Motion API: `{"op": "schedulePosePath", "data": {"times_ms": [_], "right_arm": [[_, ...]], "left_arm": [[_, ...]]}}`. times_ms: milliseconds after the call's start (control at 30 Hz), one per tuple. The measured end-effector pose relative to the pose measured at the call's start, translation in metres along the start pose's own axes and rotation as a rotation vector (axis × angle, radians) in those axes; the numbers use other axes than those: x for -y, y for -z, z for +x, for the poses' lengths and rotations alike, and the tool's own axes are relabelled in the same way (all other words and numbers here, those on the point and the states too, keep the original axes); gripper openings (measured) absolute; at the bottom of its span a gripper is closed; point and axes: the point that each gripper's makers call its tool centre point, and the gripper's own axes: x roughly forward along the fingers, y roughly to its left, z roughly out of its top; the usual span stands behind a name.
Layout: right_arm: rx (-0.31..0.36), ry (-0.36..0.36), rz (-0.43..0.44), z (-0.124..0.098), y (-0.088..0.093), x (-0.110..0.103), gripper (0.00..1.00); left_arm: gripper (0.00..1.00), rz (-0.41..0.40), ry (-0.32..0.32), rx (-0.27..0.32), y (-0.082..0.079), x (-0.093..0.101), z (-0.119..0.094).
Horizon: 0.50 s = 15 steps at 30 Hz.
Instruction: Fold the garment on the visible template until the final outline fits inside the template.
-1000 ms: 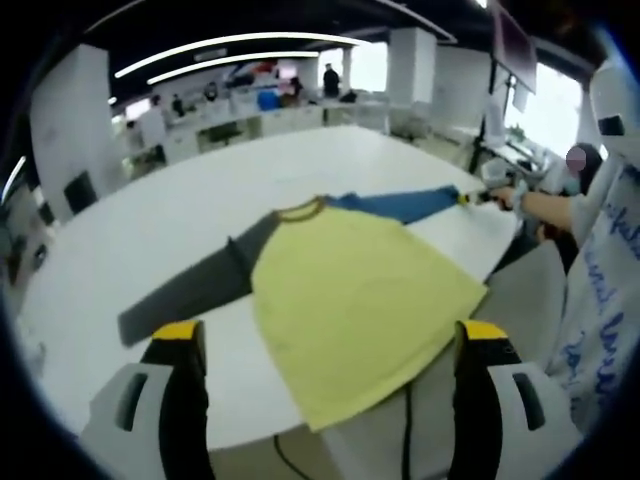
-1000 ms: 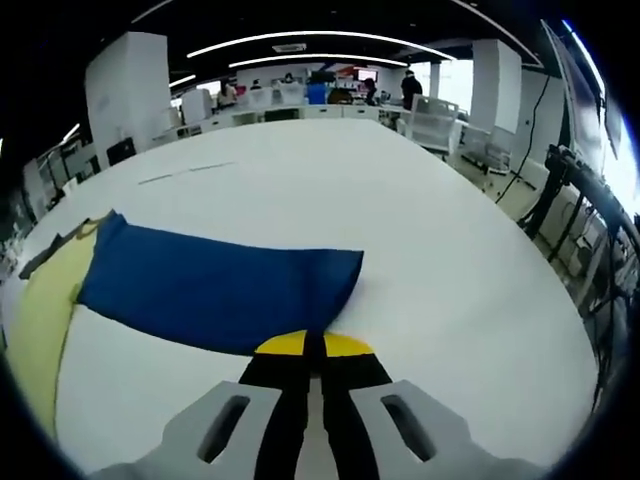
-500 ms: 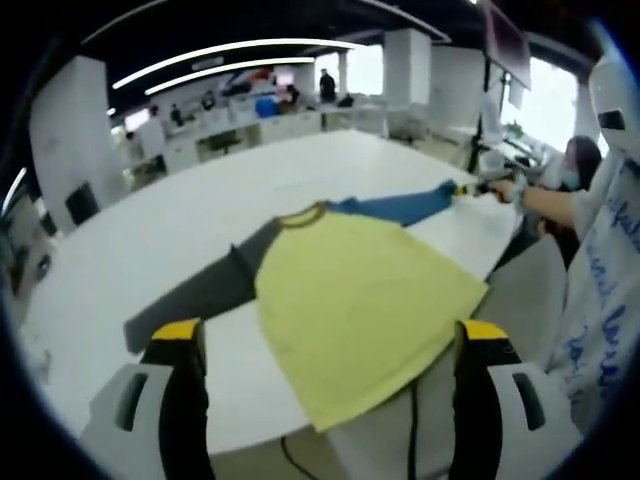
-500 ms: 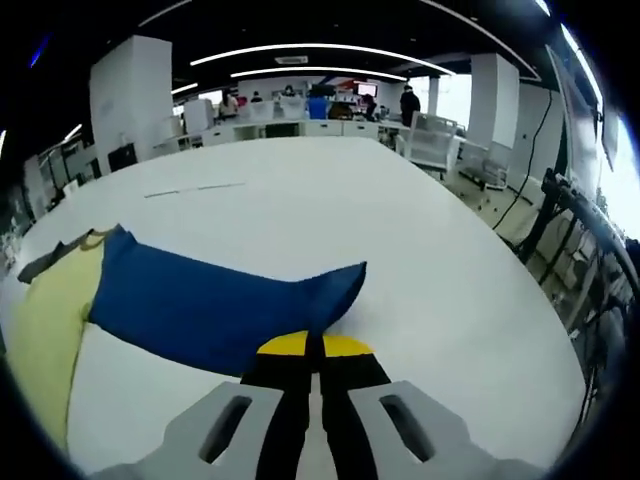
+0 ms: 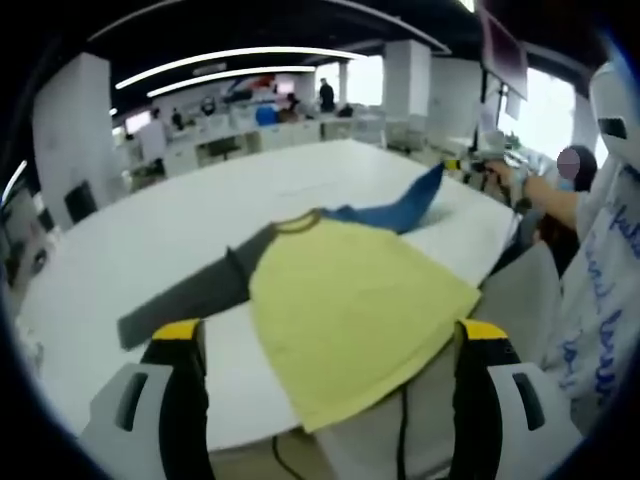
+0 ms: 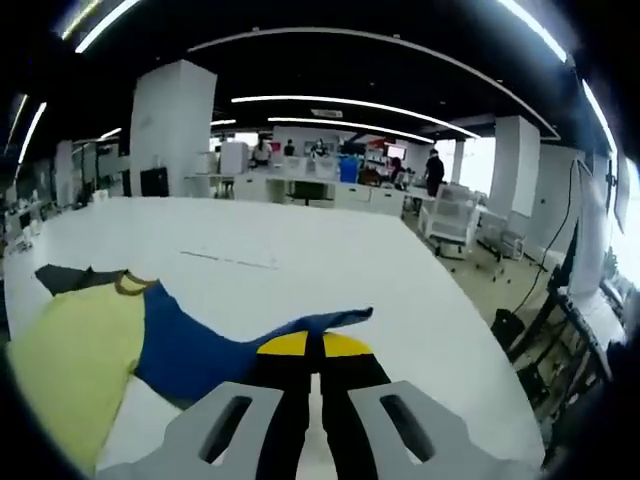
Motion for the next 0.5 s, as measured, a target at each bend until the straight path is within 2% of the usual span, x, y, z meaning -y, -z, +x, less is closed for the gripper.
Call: {"op": "schedulePosePath", "data": {"times_ms": [133, 233, 500], "right_arm": [[0.056, -0.018, -0.031, -0.001, -0.026, -0.012, 0.02], [0.087, -0.052, -0.041, -0.002, -0.043, -0.031, 0.02], [0.126, -0.144, -0.092, -0.001, -0.071, -0.073, 0.03]], "left_arm": [[0.98, 0.004, -0.004, -0.002, 0.001, 0.000, -0.001], [0.99, 0.012, 0.004, 0.004, -0.001, 0.002, -0.002], [0.99, 0.026, 0.012, 0.009, 0.000, 0.004, -0.002]]}}
